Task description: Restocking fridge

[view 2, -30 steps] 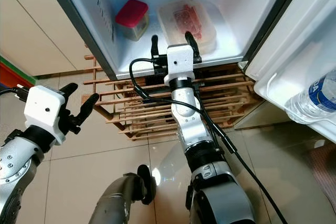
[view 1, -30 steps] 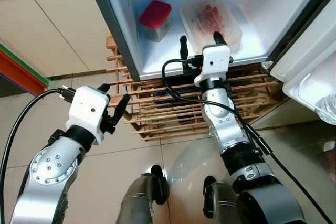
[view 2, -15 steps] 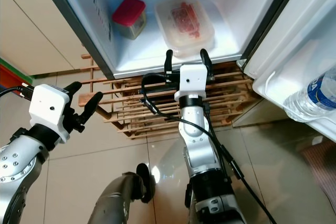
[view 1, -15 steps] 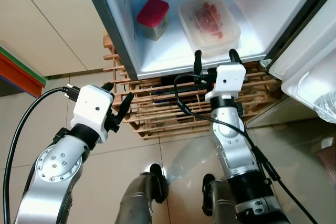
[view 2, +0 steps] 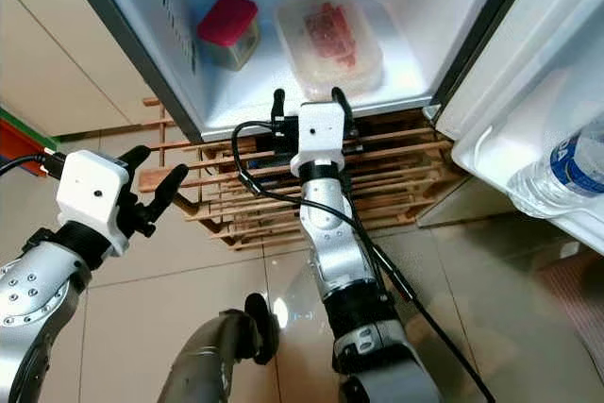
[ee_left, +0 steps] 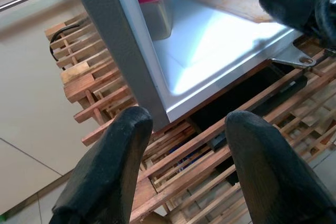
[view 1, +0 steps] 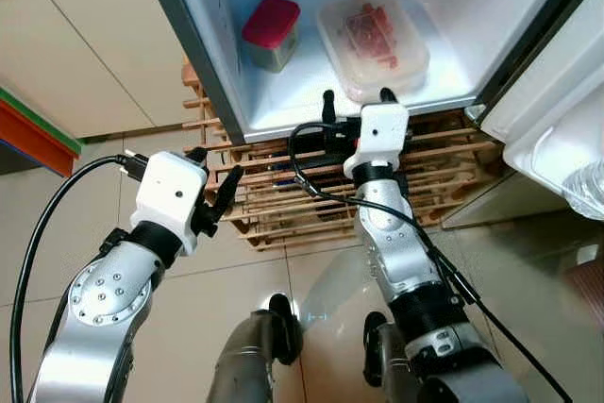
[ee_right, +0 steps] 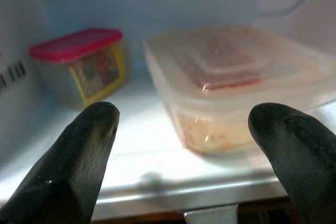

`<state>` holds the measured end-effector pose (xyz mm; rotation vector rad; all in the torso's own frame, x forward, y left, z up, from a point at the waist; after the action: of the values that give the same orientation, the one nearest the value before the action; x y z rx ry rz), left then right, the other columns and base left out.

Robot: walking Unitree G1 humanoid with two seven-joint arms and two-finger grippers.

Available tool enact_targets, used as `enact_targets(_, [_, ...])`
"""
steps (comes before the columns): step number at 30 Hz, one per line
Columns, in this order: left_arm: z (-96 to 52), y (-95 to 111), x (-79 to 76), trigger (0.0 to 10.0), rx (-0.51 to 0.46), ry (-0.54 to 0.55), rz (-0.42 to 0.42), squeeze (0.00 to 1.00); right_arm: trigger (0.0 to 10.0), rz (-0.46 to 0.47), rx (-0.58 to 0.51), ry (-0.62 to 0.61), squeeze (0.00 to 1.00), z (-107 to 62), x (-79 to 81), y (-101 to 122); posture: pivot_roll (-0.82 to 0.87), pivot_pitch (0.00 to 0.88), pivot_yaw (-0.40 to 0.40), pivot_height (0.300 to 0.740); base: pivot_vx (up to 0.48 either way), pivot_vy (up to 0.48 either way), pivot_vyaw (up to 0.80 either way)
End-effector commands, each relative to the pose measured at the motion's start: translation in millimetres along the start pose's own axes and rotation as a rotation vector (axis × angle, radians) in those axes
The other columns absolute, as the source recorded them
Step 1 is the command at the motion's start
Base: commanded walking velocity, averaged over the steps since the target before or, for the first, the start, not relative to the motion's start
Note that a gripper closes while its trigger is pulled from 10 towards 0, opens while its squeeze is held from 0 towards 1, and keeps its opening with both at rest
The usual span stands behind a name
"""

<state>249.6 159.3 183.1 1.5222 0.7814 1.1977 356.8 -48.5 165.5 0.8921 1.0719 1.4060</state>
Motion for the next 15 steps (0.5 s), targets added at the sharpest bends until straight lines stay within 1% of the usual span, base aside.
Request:
enact_targets(1, [-2.8, -4.0, 0.7, 10.0, 0.019, 0.006, 0.006, 0.00, 10.0, 0.061, -0.010, 0.021, 0.00, 4.2, 17.1, 6.6, 0.19, 0.354, 0.069, 0.725, 0.000, 0.000, 0.00])
enact_targets(2, [-2.9, -4.6, 1.0, 10.0, 0.022, 0.009, 0.007, 0.00, 10.0, 0.070, 0.005, 0.022, 0.00, 8.8, 19.2, 4.0, 0.19, 0.354, 0.065, 0.725, 0.000, 0.000, 0.00])
enact_targets(6, [-3.1, -4.6, 0.9, 10.0, 0.023, 0.011, 0.008, 0.00, 10.0, 0.087, 0.001, 0.030, 0.00, 14.1, 23.6, 6.7, 0.19, 0.357, 0.063, 0.725, 0.000, 0.000, 0.00])
enact_targets(11, [-2.5, -5.7, 0.4, 10.0, 0.027, 0.016, 0.007, 0.00, 10.0, 0.147, -0.026, 0.060, 0.00, 26.8, 38.1, 19.7, 0.20, 0.361, 0.058, 0.725, 0.000, 0.000, 0.00])
enact_targets(15, [-2.1, -5.9, -0.1, 10.0, 0.027, 0.019, 0.007, 0.00, 10.0, 0.180, -0.061, 0.093, 0.00, 30.7, 48.9, 30.1, 0.20, 0.365, 0.054, 0.725, 0.000, 0.000, 0.00])
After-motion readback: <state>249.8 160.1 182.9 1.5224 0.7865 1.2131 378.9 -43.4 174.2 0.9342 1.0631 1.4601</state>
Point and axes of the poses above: a point about 5 cm out from each wrist's last joint towards the gripper, its own z axis pointing out of the wrist towards the gripper, its own y axis along the axis of the wrist's last joint, x = y × z, the point moved 2 cm from there along z, pointing out of the wrist towards the gripper, and after that the axes turned 1 degree about -z, right-handed, at the moved point
